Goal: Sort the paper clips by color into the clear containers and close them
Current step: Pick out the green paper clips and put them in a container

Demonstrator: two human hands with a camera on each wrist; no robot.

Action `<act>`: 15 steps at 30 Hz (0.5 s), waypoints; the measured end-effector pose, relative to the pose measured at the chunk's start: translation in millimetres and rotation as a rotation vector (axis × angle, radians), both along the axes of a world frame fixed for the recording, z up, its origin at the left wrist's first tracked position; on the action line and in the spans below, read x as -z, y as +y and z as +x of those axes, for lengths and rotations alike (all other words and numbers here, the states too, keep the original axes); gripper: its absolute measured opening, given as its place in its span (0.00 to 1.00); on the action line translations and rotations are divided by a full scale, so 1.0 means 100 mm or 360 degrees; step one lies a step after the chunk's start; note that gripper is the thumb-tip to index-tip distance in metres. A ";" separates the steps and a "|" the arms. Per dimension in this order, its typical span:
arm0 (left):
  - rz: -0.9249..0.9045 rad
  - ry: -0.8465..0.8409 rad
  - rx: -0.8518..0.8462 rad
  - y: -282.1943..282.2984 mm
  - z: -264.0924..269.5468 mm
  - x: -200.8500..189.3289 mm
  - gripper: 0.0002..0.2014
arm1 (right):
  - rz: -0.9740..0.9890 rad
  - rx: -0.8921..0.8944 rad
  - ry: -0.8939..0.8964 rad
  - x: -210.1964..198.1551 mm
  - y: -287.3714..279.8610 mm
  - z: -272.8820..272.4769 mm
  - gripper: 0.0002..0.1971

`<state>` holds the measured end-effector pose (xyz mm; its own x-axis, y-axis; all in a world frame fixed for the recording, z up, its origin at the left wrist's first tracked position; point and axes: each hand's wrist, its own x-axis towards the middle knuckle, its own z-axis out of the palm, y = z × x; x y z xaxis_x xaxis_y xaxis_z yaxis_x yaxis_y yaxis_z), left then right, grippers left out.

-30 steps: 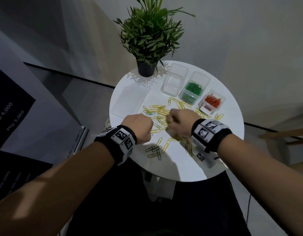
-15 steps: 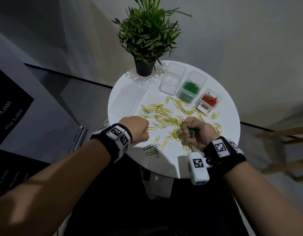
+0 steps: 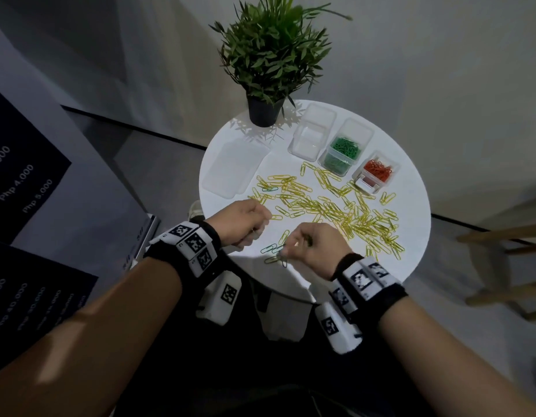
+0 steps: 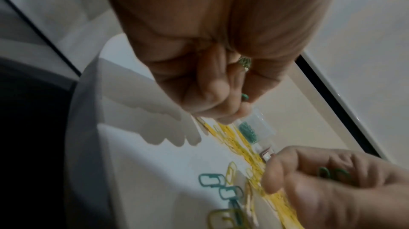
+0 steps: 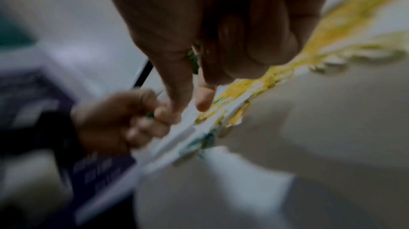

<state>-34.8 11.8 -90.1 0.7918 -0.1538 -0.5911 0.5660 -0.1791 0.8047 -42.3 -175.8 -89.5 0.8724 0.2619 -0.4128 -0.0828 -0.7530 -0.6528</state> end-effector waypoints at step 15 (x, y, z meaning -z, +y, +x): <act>0.1651 -0.0757 0.0935 -0.31 -0.15 -0.05 0.13 | -0.0604 -0.0326 -0.0271 0.05 0.00 0.07 0.05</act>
